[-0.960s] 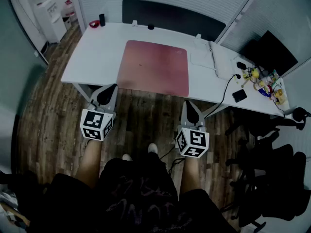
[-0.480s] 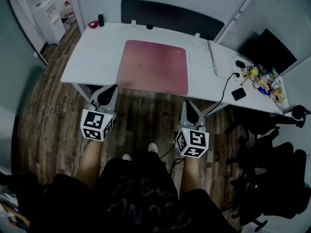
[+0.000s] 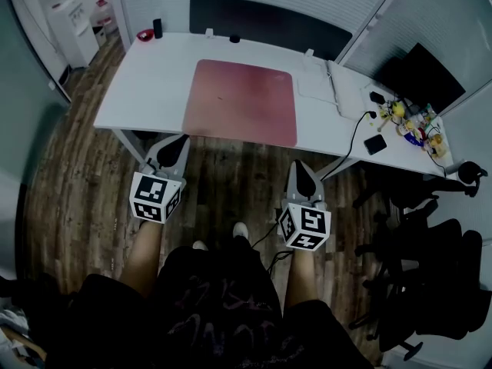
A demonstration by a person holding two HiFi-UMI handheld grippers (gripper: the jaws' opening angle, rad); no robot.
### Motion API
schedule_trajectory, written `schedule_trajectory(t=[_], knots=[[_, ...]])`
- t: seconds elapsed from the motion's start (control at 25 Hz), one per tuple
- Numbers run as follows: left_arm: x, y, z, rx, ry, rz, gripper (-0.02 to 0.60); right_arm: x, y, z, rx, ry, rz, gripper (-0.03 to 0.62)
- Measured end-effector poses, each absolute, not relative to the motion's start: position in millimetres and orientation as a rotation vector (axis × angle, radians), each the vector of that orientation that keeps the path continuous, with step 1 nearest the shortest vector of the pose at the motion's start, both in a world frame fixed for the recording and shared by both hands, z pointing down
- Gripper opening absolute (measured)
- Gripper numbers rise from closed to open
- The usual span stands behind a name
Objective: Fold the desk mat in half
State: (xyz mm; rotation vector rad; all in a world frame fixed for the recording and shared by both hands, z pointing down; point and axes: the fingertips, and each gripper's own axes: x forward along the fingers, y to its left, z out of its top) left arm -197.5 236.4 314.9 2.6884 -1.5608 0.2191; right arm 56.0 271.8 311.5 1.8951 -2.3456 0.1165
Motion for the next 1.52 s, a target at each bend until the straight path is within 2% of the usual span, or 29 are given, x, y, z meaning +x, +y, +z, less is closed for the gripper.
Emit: schedule_trajectory(t=[0.8,1.52], knots=[[-197,194,328,2.705,-1.539,0.235,0.0,56,227,320,1.924,-2.336,0.106,0.009],[-147,57,369,2.587,-1.549,0.386,0.0,113,73,366,1.837,-2.342,0.271,0.009]])
